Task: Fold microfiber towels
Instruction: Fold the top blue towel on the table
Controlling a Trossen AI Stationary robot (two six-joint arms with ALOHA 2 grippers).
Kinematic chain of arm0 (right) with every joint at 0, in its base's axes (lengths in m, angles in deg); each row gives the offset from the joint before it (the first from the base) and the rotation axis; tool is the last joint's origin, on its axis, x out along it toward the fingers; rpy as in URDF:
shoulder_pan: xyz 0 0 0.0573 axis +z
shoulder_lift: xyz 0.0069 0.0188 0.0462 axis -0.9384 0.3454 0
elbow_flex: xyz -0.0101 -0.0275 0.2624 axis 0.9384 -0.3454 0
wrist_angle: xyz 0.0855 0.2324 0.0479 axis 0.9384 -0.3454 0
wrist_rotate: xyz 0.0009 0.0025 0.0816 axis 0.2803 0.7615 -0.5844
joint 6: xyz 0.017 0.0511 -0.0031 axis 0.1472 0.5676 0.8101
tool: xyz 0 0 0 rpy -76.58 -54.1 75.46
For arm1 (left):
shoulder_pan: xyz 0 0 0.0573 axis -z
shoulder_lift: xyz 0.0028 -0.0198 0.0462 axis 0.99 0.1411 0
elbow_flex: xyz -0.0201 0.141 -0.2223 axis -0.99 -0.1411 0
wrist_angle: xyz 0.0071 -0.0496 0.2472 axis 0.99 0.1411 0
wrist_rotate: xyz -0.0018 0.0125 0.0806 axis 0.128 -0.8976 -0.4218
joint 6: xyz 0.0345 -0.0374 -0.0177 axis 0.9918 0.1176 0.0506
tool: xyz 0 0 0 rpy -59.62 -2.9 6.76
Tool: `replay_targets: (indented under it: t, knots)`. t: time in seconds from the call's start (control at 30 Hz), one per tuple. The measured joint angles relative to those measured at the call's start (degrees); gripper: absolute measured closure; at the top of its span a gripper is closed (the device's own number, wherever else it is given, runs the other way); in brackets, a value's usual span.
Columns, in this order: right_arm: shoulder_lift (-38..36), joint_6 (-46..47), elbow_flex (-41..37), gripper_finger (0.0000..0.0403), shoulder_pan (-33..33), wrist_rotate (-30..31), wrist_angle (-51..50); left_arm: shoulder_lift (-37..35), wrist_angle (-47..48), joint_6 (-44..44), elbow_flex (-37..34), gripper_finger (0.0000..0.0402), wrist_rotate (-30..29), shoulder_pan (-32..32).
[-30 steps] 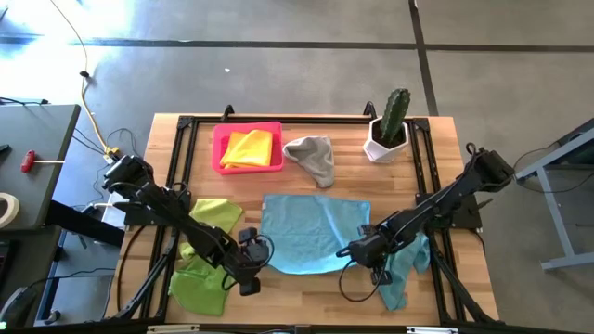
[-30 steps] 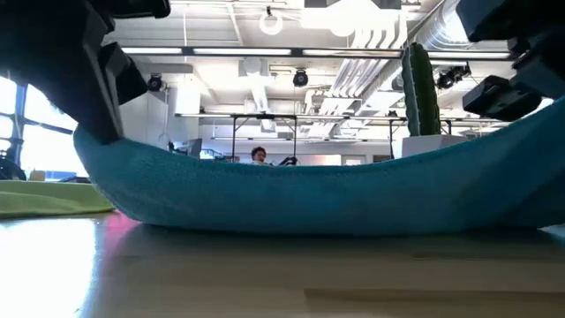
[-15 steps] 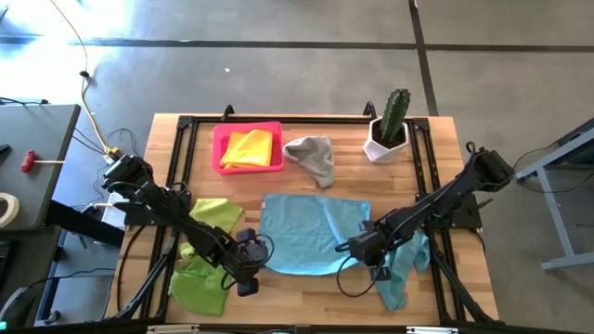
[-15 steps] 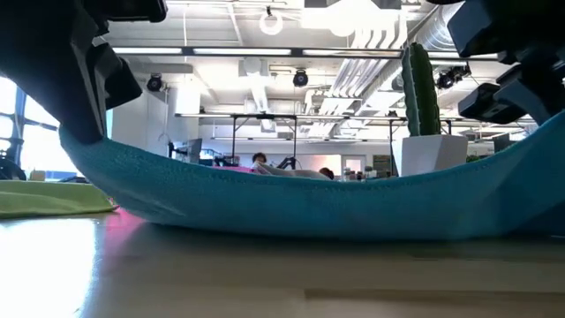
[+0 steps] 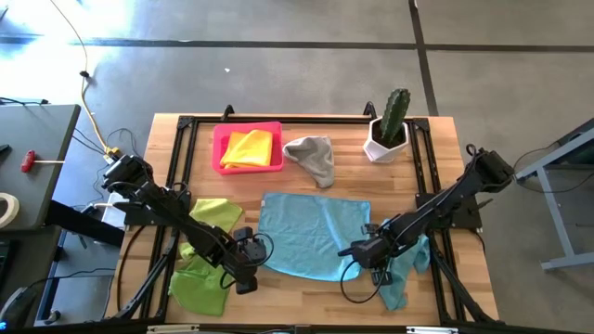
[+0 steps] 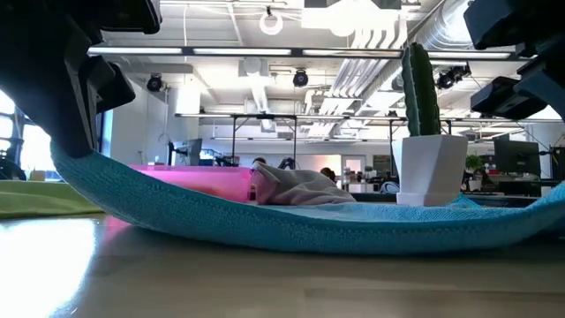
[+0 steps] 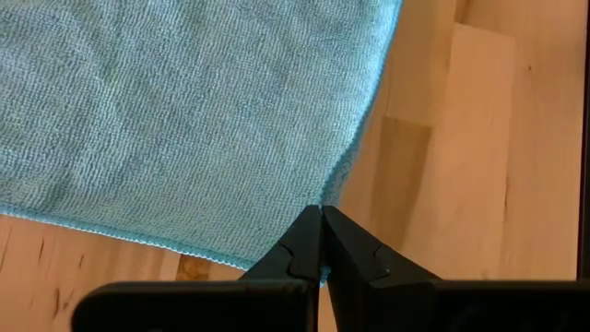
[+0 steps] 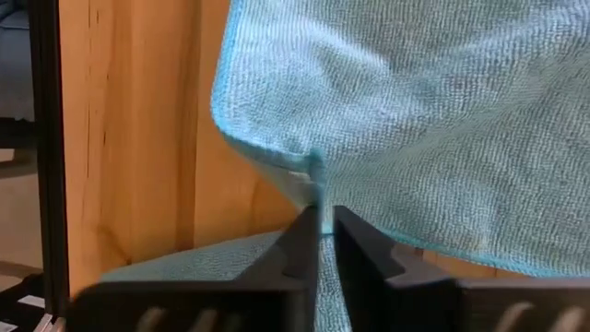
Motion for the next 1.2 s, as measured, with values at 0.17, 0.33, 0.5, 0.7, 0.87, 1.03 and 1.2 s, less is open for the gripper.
replay_targets:
  t: [0.17,0.33,0.5,0.7,0.87,1.03,1.2]
  knots:
    - [0.0,2.5,0.0,0.0379,0.0,-0.7,0.0,0.0,0.0,-0.5,0.0,0.0401,0.0,0.0]
    - [0.0,4.7,0.0,0.0304,0.0,-1.7,-0.6,0.0,0.0,-0.5,0.0,0.0401,0.0,0.0]
    - [0.6,7.8,0.0,0.0245,1.4,-2.6,4.7,0.0,0.0,-0.5,0.0,0.0401,0.0,0.0]
    - [4.9,6.0,0.0,0.0232,7.6,4.2,9.5,0.0,0.0,-0.2,0.0,0.0401,0.0,0.0]
    - [8.4,10.9,0.0,0.0235,10.9,7.8,11.1,0.0,-0.1,0.4,0.0,0.0401,1.0,0.0]
    - [10.8,11.1,0.0,0.0235,13.4,9.6,15.9,0.0,-0.1,0.5,0.0,0.0401,1.1,0.0]
    - [11.6,13.5,0.0,0.0236,14.7,14.1,15.9,0.0,-0.6,0.5,0.0,0.0401,1.1,0.0]
